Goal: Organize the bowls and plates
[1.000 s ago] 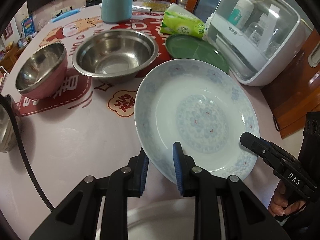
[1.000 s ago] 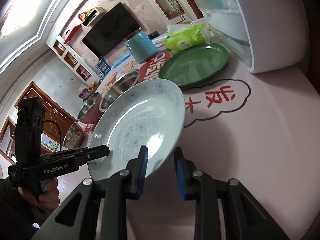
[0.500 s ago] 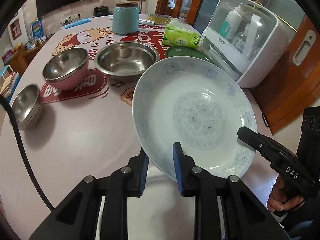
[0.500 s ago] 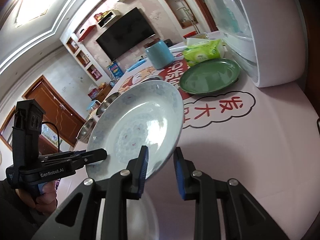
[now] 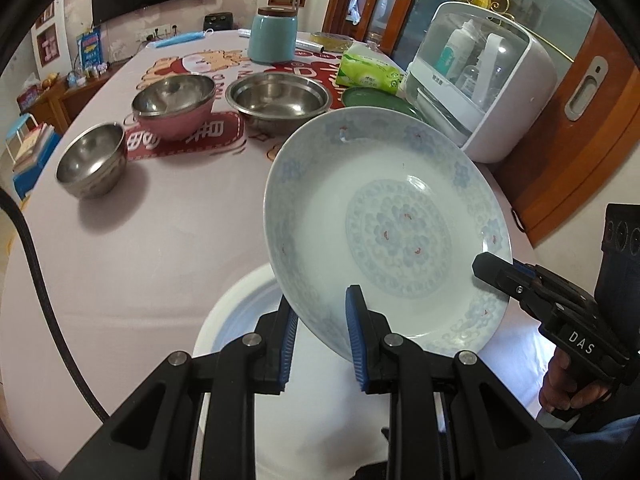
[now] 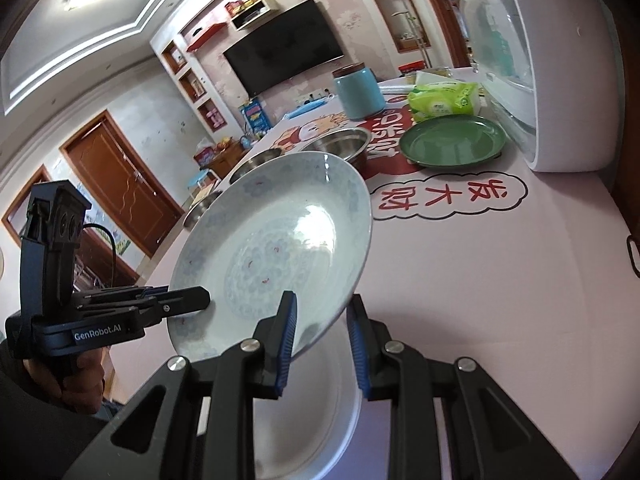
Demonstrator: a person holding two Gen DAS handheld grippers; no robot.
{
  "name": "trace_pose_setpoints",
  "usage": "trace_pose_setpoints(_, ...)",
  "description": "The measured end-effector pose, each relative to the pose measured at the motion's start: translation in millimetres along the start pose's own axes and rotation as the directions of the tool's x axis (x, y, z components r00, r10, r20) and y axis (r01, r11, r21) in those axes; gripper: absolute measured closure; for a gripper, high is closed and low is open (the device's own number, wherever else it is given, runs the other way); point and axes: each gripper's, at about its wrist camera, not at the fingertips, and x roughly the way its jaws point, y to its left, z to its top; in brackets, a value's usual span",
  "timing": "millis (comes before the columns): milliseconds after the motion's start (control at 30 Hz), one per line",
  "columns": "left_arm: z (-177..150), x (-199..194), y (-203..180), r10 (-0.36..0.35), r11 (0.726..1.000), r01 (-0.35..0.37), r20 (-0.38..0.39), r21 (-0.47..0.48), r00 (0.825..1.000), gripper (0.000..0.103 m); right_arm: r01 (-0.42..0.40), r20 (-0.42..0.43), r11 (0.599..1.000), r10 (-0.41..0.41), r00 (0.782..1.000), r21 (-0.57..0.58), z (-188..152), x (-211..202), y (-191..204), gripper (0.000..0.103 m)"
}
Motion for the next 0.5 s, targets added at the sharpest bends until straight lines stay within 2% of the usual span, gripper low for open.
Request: trace_pose_setpoints(500, -41, -13, 3, 0.014, 1.0, -0.015, -0.086, -0.011, 0.996, 0.081, 0.031, -0.148, 0.998, -0.04, 0.988, -0.061, -34, -2, 26, 0.078)
